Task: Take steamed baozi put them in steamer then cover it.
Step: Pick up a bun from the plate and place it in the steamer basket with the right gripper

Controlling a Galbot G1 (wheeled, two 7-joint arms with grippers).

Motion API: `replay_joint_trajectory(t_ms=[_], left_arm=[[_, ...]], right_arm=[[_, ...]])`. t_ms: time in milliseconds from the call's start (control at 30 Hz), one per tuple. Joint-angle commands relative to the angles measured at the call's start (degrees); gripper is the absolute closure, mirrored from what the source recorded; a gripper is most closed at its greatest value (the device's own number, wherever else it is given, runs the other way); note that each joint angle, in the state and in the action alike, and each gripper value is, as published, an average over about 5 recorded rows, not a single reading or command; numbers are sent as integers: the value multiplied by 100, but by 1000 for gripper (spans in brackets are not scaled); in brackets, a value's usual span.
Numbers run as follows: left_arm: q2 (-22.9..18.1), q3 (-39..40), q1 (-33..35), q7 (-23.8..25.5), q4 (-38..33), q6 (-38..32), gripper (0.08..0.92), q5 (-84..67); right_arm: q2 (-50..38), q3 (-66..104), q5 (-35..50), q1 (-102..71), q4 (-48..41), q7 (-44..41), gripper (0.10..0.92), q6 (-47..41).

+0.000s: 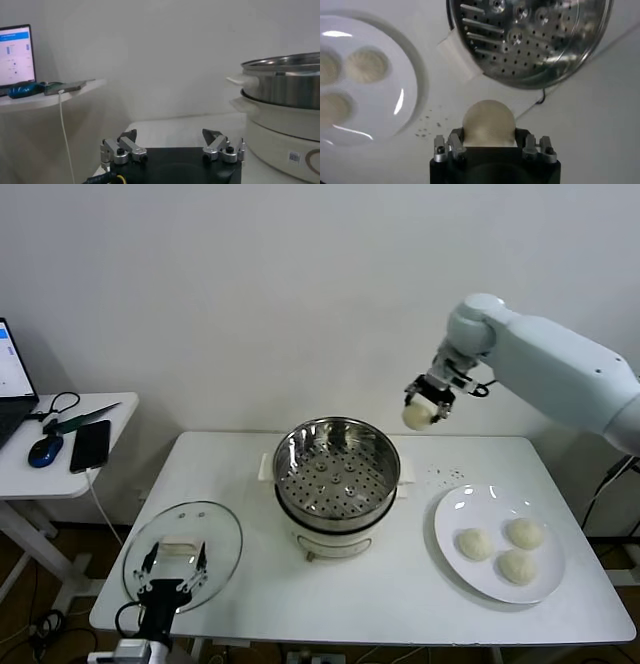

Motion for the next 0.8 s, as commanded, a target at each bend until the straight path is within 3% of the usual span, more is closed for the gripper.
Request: replay_joint_trajectory(t_ms=[33,267,800], left_arm=[[7,-1,30,0,-3,-8,177,-8],[-5,-11,35,-4,-58,3,177,30],[1,-22,90,-9,-46,-25,177,67]], right_arm=[[968,80,-1320,-26,310,205,372,1012],[1311,395,-2395,-800,-5,484,372,1403],[1656,658,-3048,-1627,-610,618,372,1544]])
